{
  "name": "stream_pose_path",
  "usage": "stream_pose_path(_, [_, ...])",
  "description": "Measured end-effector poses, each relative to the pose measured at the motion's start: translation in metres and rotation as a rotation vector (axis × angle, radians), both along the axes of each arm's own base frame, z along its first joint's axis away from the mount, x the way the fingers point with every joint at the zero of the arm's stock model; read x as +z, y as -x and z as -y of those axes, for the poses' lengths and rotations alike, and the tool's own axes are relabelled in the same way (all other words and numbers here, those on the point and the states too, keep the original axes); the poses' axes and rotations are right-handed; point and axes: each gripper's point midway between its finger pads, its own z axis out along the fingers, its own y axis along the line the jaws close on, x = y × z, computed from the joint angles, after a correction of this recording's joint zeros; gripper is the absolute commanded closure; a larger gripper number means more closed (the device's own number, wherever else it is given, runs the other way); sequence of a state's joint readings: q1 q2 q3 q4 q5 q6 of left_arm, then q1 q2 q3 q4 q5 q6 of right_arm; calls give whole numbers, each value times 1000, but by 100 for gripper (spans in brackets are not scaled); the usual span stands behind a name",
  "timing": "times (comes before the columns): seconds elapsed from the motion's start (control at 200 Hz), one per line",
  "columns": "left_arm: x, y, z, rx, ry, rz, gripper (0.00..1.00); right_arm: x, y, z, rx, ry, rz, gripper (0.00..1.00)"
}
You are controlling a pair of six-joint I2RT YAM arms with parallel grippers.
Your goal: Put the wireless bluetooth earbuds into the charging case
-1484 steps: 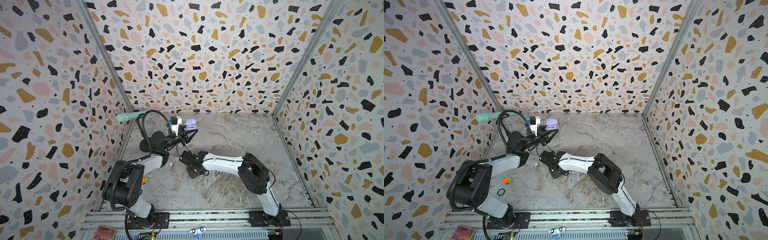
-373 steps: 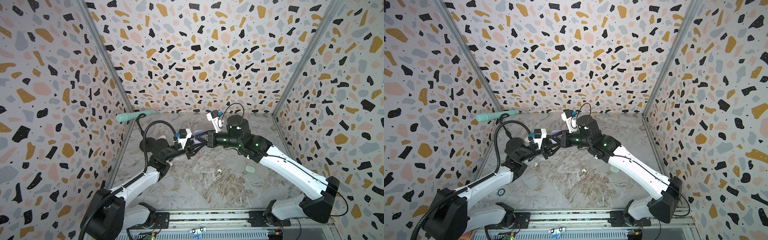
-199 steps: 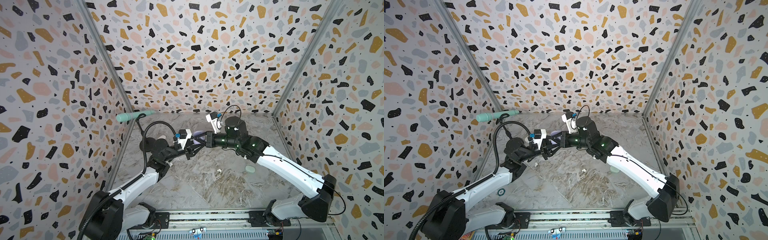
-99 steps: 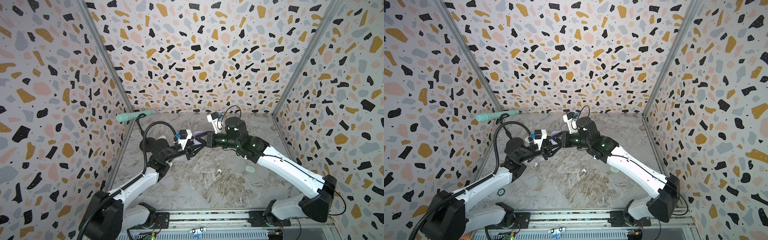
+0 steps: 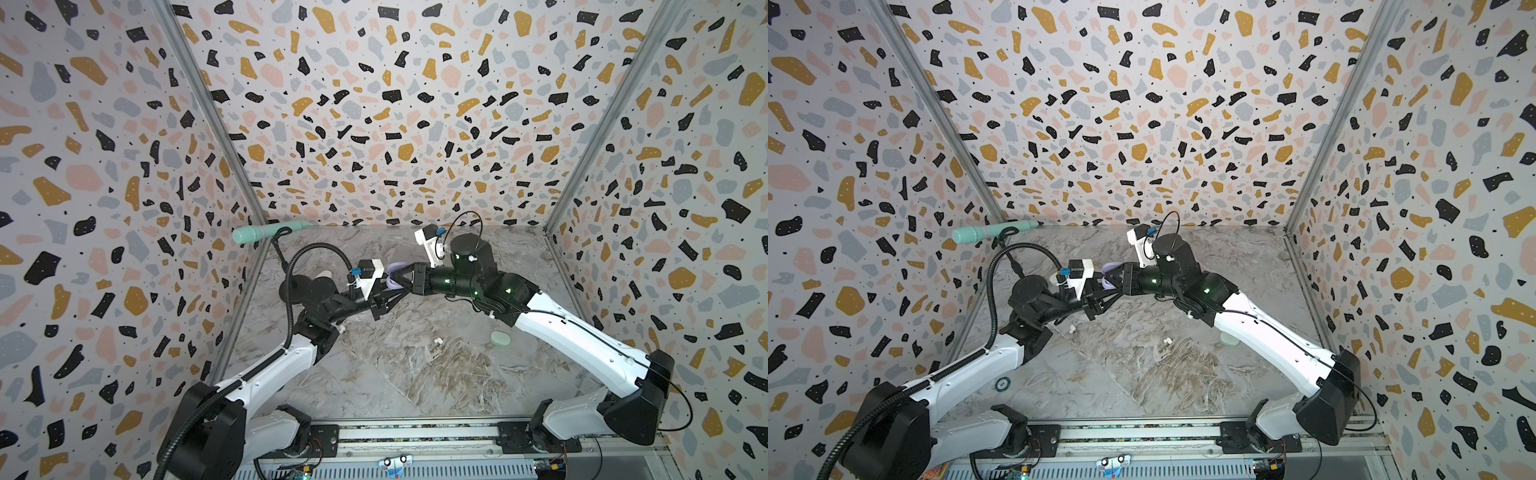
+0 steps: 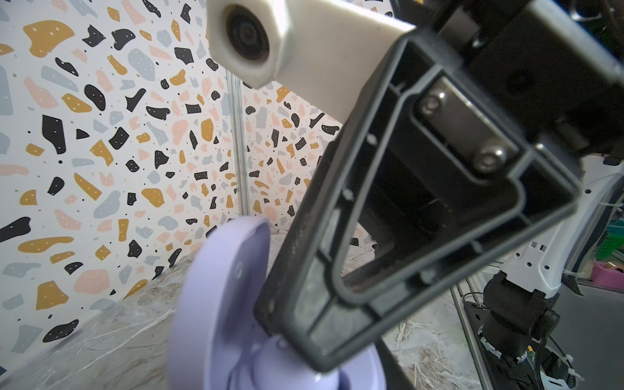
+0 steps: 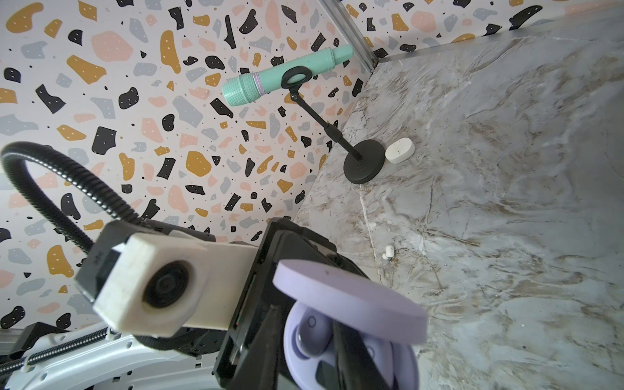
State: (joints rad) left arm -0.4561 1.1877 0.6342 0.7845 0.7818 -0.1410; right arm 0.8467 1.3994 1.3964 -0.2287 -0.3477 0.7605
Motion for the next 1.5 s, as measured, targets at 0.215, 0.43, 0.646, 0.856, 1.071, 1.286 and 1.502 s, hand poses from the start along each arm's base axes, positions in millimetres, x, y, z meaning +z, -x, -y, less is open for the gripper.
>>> stream_pose_path(0.215, [-1, -1, 0, 3, -4, -3, 71, -1, 0, 4, -12, 14, -1, 68])
stream_pose_path(0.43, [-4, -1, 0, 7, -12, -8, 71, 8, -2, 17, -51, 83, 15, 58])
stream_pose_path(0.646, [-4, -1, 0, 7, -15, -2, 71, 27, -14, 35, -100, 129, 55, 54])
stream_pose_path(0.856, [-5, -1, 0, 8, -18, 3, 71, 19, -43, 33, -118, 204, 54, 52])
stream_pose_path(1.071, [-5, -1, 0, 8, -19, 3, 71, 1, -61, 17, -82, 257, 25, 52])
stream_pose_path(1.286, [-6, -2, 0, 9, -23, 4, 71, -2, -49, 8, -33, 258, 7, 52])
stream_pose_path(1.502, [-7, -1, 0, 6, -28, 3, 71, -14, -17, 13, -3, 272, -32, 52])
